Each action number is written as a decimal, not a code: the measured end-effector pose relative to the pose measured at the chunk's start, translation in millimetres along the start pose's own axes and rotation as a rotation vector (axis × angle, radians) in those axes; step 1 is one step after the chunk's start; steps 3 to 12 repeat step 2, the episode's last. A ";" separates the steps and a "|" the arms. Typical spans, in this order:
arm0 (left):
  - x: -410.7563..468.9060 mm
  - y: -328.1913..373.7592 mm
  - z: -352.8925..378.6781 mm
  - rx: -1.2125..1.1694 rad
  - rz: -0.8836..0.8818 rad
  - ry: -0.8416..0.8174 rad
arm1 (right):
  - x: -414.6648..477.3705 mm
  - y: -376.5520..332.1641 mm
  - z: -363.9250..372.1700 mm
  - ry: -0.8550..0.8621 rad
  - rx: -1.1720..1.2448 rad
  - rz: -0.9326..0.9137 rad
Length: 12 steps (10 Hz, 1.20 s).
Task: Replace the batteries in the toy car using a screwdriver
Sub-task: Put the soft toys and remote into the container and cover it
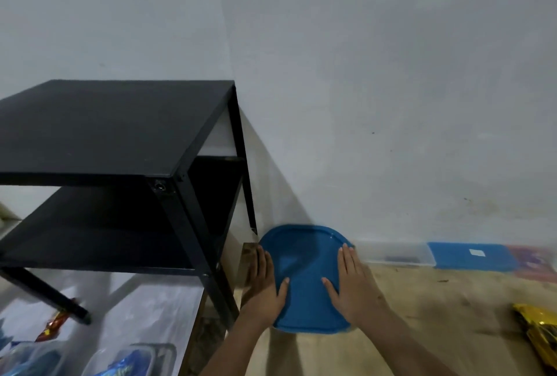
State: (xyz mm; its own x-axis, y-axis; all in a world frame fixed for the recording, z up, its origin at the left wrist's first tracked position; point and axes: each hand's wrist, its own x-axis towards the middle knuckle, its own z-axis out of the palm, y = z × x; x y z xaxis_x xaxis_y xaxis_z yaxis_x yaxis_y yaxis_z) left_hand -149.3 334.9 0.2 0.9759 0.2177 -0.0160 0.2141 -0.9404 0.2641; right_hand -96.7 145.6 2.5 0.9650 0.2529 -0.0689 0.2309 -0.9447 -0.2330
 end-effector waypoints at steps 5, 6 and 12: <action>22.8 -44.9 53.9 0.383 0.105 0.265 | 17.7 22.1 26.8 0.210 -0.089 -0.096; 22.8 -44.9 53.9 0.383 0.105 0.265 | 17.7 22.1 26.8 0.210 -0.089 -0.096; 22.8 -44.9 53.9 0.383 0.105 0.265 | 17.7 22.1 26.8 0.210 -0.089 -0.096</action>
